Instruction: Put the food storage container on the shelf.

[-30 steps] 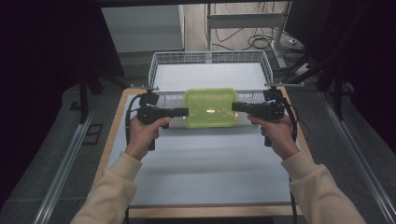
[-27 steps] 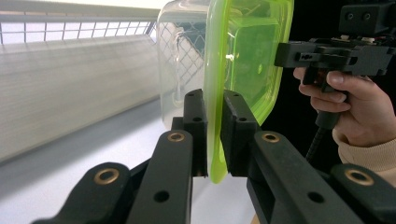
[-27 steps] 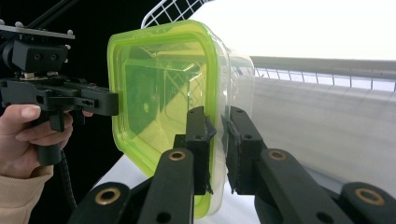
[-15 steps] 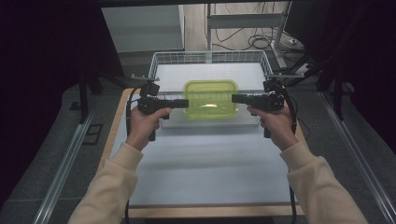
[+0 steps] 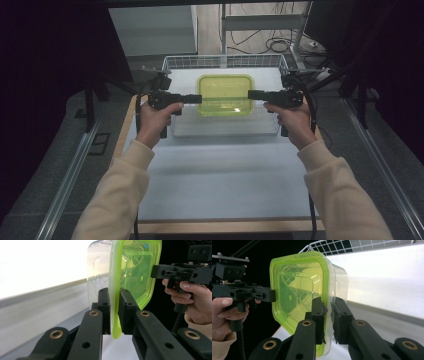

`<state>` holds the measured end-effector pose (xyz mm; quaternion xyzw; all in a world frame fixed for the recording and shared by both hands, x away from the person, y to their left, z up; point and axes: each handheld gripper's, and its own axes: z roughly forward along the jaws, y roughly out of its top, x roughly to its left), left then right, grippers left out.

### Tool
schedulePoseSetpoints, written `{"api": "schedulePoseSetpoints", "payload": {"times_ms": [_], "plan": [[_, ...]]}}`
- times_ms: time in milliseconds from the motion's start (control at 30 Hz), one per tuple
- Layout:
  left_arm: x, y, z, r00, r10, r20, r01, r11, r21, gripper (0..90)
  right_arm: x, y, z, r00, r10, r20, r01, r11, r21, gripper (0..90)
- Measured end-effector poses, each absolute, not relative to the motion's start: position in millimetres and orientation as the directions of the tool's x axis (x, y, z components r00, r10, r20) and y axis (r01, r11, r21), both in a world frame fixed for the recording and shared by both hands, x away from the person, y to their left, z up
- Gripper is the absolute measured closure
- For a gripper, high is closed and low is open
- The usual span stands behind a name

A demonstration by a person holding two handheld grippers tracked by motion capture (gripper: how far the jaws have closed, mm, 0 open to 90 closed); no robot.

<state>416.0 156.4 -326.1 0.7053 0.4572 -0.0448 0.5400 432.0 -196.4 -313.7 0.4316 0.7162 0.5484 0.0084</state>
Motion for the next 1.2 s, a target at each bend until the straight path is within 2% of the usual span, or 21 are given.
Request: {"api": "schedulePoseSetpoints", "payload": {"times_ms": [433, 900, 1033, 1200], "plan": [[456, 152, -311, 0.562, 0.614, -0.554, 0.701, 0.001, 0.713, 81.5, 464, -198, -299, -0.593, 0.654, 0.471, 0.617, -0.007, 0.787, 80.5], [490, 145, -326, 0.511, 0.627, -0.588, 0.738, 0.031, 0.674, 80.8, 498, -198, -306, -0.530, 0.684, 0.501, 0.673, -0.020, 0.739, 79.7], [494, 143, -327, 0.508, 0.626, -0.592, 0.734, 0.045, 0.678, 77.9, 505, -199, -310, -0.517, 0.691, 0.506, 0.677, -0.033, 0.736, 78.4], [501, 136, -330, 0.491, 0.645, -0.585, 0.734, 0.056, 0.677, 72.0, 512, -197, -314, -0.503, 0.725, 0.470, 0.666, -0.022, 0.746, 70.3]]}}
